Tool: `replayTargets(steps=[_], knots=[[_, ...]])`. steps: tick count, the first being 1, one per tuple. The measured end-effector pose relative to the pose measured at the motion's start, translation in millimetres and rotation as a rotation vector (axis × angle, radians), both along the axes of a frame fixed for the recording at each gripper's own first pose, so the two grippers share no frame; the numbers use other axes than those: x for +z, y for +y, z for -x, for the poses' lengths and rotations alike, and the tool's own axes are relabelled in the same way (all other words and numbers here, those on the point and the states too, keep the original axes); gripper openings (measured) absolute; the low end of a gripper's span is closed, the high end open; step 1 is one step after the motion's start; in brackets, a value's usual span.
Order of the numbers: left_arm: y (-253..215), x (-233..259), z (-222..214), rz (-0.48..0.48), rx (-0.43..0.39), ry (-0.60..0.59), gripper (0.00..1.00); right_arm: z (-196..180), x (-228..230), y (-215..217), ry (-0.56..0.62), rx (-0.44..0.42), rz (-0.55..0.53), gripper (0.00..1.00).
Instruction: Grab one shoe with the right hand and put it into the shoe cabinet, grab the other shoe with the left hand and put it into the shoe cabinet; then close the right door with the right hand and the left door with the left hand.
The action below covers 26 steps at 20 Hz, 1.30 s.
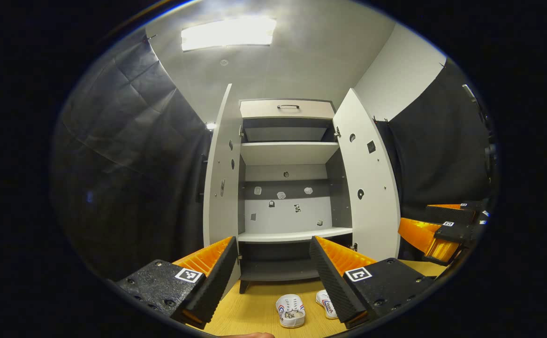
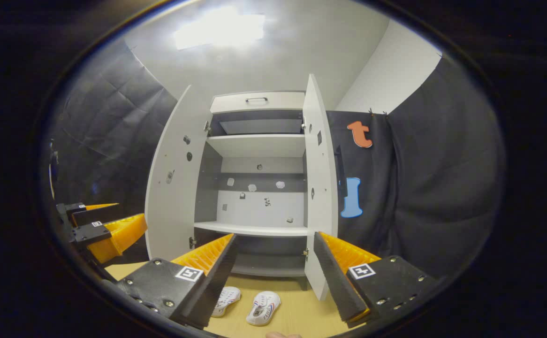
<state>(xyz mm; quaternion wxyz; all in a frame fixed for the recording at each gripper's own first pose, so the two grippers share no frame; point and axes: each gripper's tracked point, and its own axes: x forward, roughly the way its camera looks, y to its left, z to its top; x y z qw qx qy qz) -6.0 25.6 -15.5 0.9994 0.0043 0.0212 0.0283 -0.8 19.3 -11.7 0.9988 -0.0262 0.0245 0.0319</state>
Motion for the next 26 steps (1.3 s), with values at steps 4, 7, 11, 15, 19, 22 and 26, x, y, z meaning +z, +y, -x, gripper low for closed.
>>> replayTargets(steps=[4, 7, 11, 15, 19, 22, 26], knots=[[3.3, -1.7, -1.3, 0.003, 0.004, -0.002, 0.94, -6.3, -4.8, 3.7, 0.01, 0.001, 0.0, 0.96], [7.5, -1.0, -2.0, 0.014, 0.015, -0.012, 0.94, -16.0, -15.2, 7.5, 0.02, -0.004, 0.003, 0.96], [17.3, -3.6, 1.1, 0.013, 0.036, -0.01, 0.94, -28.2, -51.3, 12.8, 0.077, -0.01, 0.024, 0.97], [37.9, -9.1, 1.4, 0.007, 0.075, -0.014, 0.94, -48.7, -139.4, 29.0, 0.262, 0.006, 0.063, 0.97], [53.2, -21.2, 0.2, 0.007, 0.105, 0.014, 0.94, -54.1, -250.1, 46.4, 0.521, 0.049, 0.098, 0.86], [59.9, -27.0, -2.8, 0.014, 0.113, 0.021, 0.95, -56.1, -310.8, 51.4, 0.66, 0.059, 0.118, 0.69], [69.0, -34.4, -10.2, 0.001, 0.125, 0.032, 0.95, -57.8, -356.0, 57.2, 0.756, 0.071, 0.121, 0.65]])
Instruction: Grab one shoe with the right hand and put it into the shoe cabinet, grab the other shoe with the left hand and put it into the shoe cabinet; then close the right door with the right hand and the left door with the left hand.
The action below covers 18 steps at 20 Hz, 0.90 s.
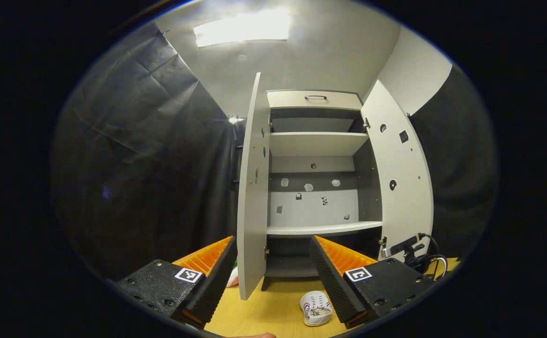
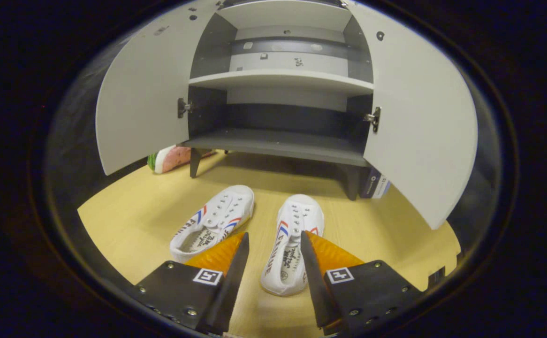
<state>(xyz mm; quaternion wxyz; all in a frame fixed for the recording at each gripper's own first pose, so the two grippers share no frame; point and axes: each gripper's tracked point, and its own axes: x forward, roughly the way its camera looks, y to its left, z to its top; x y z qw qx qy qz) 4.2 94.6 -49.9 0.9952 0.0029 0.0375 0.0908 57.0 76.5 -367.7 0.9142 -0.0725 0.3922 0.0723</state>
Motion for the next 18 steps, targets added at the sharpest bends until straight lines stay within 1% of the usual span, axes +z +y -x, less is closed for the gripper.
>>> replayTargets(steps=[5, 6, 7, 8, 9, 10, 11, 12, 13, 14, 15, 16, 17, 18], knots=[[3.9, -13.1, -12.2, 0.01, 0.004, 0.019, 0.95, -6.2, -38.3, 2.9, 0.094, -0.013, -0.017, 0.66], [3.7, -15.6, -15.3, 0.012, 0.002, 0.023, 0.95, -7.5, -44.9, 4.0, 0.112, -0.013, -0.025, 0.65], [4.0, -18.8, -18.3, 0.015, 0.001, 0.026, 0.95, -12.7, -51.8, 0.1, 0.125, -0.035, -0.012, 0.65], [3.7, -21.0, -21.2, 0.019, 0.0, 0.028, 0.95, -16.3, -60.5, -2.7, 0.136, -0.043, -0.01, 0.48], [4.1, -24.4, -25.2, 0.021, -0.002, 0.033, 0.95, -16.3, -66.5, -2.3, 0.153, -0.046, -0.01, 0.45], [4.3, -27.2, -28.2, 0.025, -0.003, 0.038, 0.95, -17.5, -64.1, -2.3, 0.142, -0.039, -0.006, 0.42], [5.2, -31.2, -31.1, 0.031, -0.003, 0.042, 0.95, -16.8, -64.4, -4.9, 0.139, -0.022, 0.032, 0.41], [5.3, -34.0, -34.9, 0.039, -0.004, 0.045, 0.95, -19.4, -64.7, -3.1, 0.132, -0.014, 0.018, 0.28], [4.8, -38.0, -37.9, 0.046, -0.005, 0.052, 0.95, -18.1, -62.7, -3.4, 0.147, 0.003, 0.028, 0.15], [4.3, -41.9, -40.4, 0.053, -0.006, 0.06, 0.95, -16.0, -59.3, -2.8, 0.143, 0.0, -0.002, 0.15], [3.0, -45.1, -43.1, 0.056, -0.009, 0.068, 0.95, -28.2, -72.6, -1.0, 0.147, -0.021, -0.039, 0.1], [2.3, -48.2, -44.8, 0.056, -0.012, 0.077, 0.95, -22.3, -63.7, -2.0, 0.136, -0.058, -0.087, 0.05], [1.7, -49.8, -46.8, 0.054, -0.016, 0.081, 0.95, -24.5, -61.6, -1.7, 0.127, -0.088, -0.132, 0.01], [0.9, -49.9, -48.2, 0.052, -0.018, 0.081, 0.95, -26.0, -57.1, -3.8, 0.117, -0.113, -0.166, 0.01]])
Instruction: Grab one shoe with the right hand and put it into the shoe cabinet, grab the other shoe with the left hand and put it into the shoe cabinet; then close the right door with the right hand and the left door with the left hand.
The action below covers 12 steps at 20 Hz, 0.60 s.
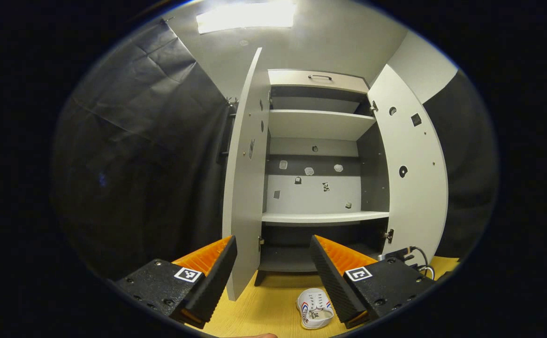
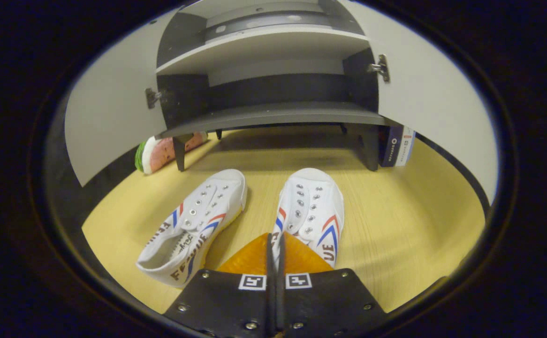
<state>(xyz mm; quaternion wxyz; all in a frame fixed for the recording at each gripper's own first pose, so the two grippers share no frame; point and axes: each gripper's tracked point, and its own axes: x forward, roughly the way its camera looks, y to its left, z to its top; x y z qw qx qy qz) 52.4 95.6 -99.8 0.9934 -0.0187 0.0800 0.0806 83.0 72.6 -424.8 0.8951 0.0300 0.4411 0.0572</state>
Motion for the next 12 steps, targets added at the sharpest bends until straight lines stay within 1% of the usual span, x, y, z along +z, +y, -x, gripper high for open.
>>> replayTargets(steps=[2, 4, 8, 12], knots=[[-1.4, 0.9, -1.6, -0.003, -0.005, -0.003, 0.95, -4.3, 12.5, -4.8, -0.037, -0.041, -0.046, 0.01], [-4.4, 3.0, -3.0, -0.005, -0.013, -0.009, 0.95, -11.9, 29.0, -7.6, -0.076, -0.06, -0.073, 0.01], [-8.7, 6.9, -4.7, 0.005, -0.021, -0.022, 0.95, -18.4, 53.1, -8.6, -0.123, -0.068, -0.12, 0.0], [-10.1, 7.2, -4.8, 0.006, -0.022, -0.022, 0.95, -24.0, 67.8, -7.2, -0.176, -0.076, -0.133, 0.0]])
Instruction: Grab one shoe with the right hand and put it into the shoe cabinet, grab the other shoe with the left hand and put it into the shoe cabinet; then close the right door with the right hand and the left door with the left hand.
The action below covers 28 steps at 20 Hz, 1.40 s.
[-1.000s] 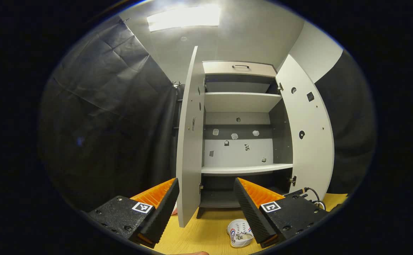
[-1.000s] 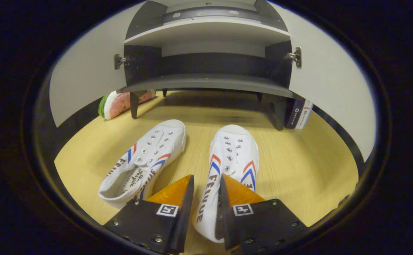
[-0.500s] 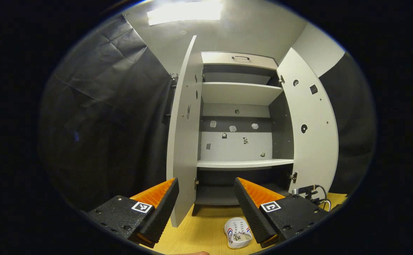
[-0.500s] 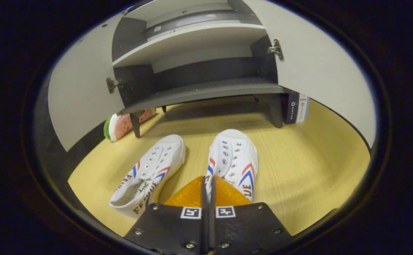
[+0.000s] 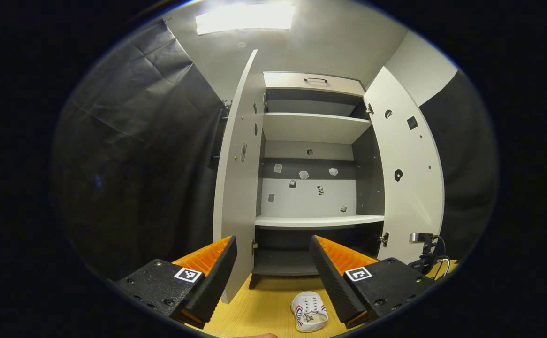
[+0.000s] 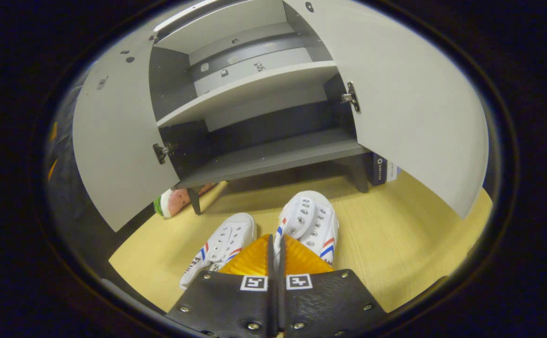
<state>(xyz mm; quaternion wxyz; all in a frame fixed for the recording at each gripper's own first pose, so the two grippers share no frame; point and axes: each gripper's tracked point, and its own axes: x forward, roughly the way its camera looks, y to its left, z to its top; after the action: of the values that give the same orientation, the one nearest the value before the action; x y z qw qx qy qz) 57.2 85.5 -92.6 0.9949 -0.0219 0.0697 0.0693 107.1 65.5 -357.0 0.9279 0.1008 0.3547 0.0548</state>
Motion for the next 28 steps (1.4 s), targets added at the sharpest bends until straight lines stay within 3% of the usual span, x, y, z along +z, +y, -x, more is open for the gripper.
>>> replayTargets(steps=[5, 10, 14, 15, 17, 23, 28], knots=[[2.4, 2.2, -0.8, -0.005, 0.004, -0.001, 0.95, -18.7, 47.9, 11.6, -0.107, 0.012, -0.011, 0.0], [3.8, 10.8, -3.6, -0.002, 0.002, -0.021, 0.95, -54.1, 142.4, 33.2, -0.297, 0.043, 0.014, 0.0], [3.0, 13.6, -4.9, 0.011, -0.007, -0.03, 0.95, -103.5, 216.6, 50.6, -0.443, 0.062, 0.051, 0.0], [4.0, 13.8, -5.5, 0.013, -0.007, -0.031, 0.95, -119.2, 232.2, 54.3, -0.473, 0.067, 0.07, 0.05], [6.1, 11.6, -5.4, 0.014, -0.009, -0.023, 0.95, -154.0, 256.3, 60.4, -0.518, 0.073, 0.099, 0.0], [17.1, 1.2, -8.1, 0.006, 0.009, 0.01, 0.95, -280.1, 268.1, 70.5, -0.519, 0.087, 0.236, 0.0], [20.2, -10.4, -11.2, 0.023, 0.02, 0.039, 0.95, -343.5, 224.5, 70.1, -0.415, 0.081, 0.278, 0.0]])
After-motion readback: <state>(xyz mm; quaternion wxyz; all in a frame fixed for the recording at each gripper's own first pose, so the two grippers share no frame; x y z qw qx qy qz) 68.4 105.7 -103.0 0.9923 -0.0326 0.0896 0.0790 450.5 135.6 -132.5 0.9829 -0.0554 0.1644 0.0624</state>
